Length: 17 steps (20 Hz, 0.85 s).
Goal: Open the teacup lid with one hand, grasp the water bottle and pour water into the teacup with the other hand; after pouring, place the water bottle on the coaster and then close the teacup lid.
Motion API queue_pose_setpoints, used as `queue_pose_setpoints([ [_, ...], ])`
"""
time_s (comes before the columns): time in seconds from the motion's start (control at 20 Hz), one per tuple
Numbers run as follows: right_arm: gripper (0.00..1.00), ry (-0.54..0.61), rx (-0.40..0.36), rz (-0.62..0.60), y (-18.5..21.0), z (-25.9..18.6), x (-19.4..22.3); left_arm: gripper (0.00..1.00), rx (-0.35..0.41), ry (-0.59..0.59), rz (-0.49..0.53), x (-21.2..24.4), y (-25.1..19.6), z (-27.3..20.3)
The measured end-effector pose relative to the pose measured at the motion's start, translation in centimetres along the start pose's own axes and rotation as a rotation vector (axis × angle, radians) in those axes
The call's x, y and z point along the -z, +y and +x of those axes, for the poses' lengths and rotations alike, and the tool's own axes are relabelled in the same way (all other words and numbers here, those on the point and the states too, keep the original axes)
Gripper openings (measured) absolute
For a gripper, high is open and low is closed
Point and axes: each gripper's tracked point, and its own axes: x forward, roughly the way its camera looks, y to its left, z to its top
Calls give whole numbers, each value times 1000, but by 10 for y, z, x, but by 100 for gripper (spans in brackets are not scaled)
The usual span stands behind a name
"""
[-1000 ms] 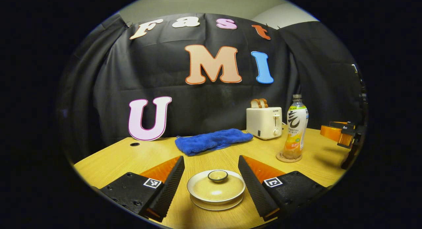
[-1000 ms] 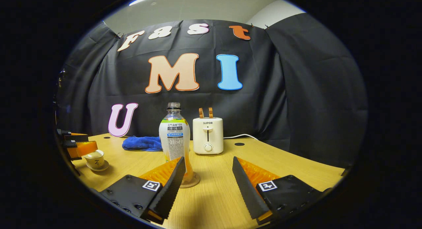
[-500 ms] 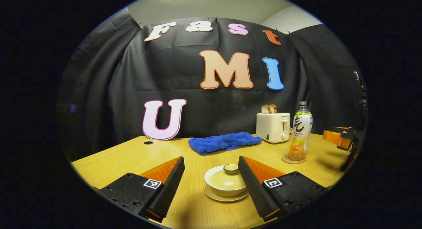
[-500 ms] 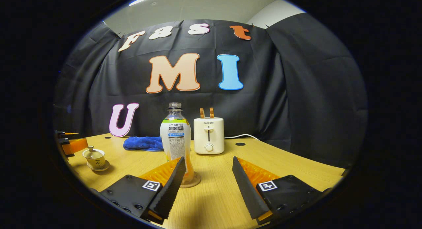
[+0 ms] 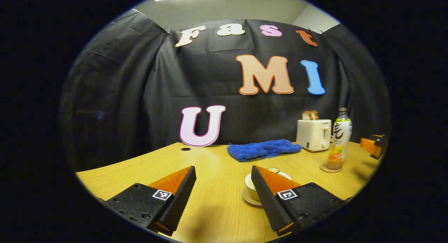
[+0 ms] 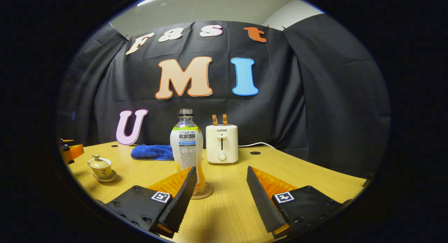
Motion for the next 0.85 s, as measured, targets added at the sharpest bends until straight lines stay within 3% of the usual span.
queue_pose_setpoints([
  [0.15,94,0,0,0,0,0,0,93,-31,0,-1,-2,4,-1],
  [0.4,92,0,0,0,0,0,0,93,-161,-1,2,0,29,-13],
  [0.85,92,0,0,0,0,-1,0,93,-163,2,0,-1,28,-14],
])
